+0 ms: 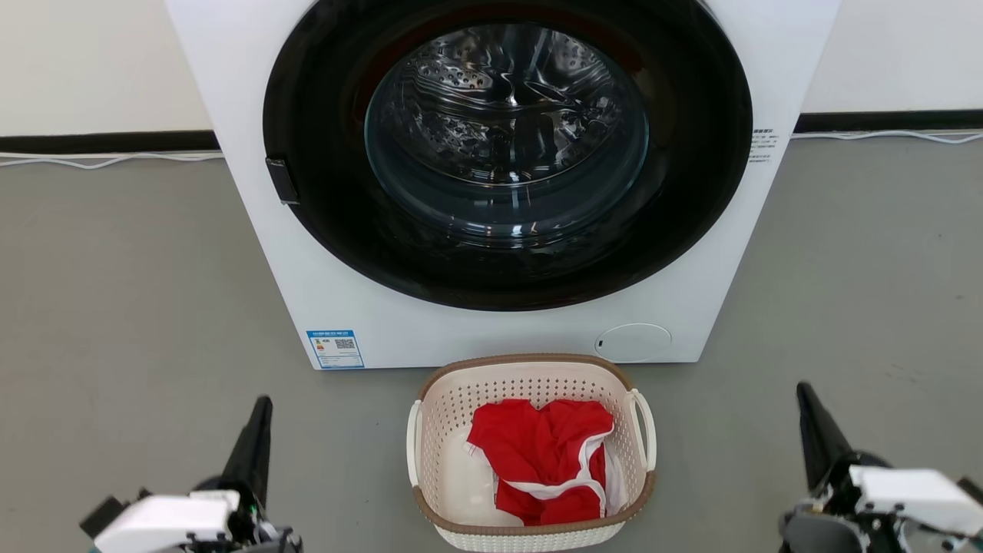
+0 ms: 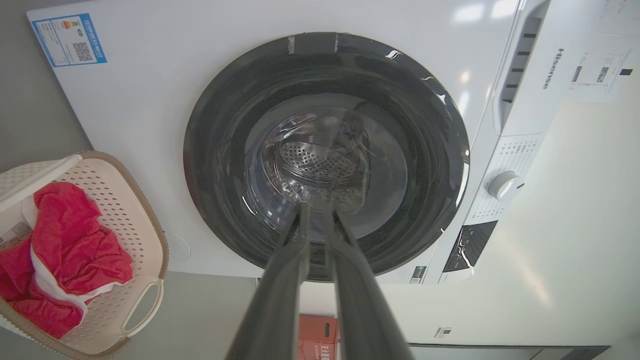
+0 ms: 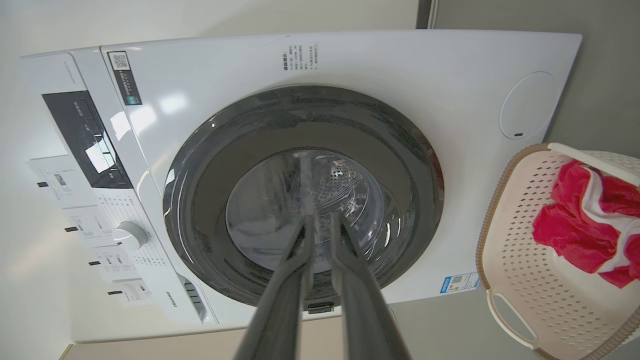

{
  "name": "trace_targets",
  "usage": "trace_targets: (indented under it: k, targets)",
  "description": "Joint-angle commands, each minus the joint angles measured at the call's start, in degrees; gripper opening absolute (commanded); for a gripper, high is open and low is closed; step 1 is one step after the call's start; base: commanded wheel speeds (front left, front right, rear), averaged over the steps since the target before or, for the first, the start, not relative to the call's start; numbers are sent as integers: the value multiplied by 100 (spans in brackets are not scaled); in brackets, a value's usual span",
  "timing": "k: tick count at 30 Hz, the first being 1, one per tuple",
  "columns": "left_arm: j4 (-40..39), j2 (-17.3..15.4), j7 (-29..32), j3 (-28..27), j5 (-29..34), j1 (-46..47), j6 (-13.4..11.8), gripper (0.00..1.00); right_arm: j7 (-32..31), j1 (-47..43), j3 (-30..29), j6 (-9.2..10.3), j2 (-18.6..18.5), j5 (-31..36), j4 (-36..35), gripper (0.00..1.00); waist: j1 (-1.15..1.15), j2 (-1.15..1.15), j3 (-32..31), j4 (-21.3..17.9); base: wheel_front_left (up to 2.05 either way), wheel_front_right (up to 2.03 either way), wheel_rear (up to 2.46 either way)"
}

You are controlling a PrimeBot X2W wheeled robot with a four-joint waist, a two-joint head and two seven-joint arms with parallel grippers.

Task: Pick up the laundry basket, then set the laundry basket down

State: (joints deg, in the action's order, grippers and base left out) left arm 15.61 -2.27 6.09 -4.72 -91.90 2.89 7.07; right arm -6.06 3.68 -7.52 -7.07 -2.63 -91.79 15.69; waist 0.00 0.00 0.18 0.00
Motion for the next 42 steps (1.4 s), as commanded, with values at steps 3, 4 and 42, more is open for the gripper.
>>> trace_targets:
  k: [3,4,42]
  targets:
    - [54,16,-38,21,2,-40,0,100,33,-48,33,0,8,2,35,100,1,0,1,0,0,0,0]
    - [43,16,-56,33,3,-47,0,100,50,-54,47,0,8,5,22,100,2,0,0,1,0,0,0]
    - [-440,-12,-813,416,2513,-286,-299,100,808,-199,358,-15,-4,3710,-354,100,0,0,-22,94,0,0,0]
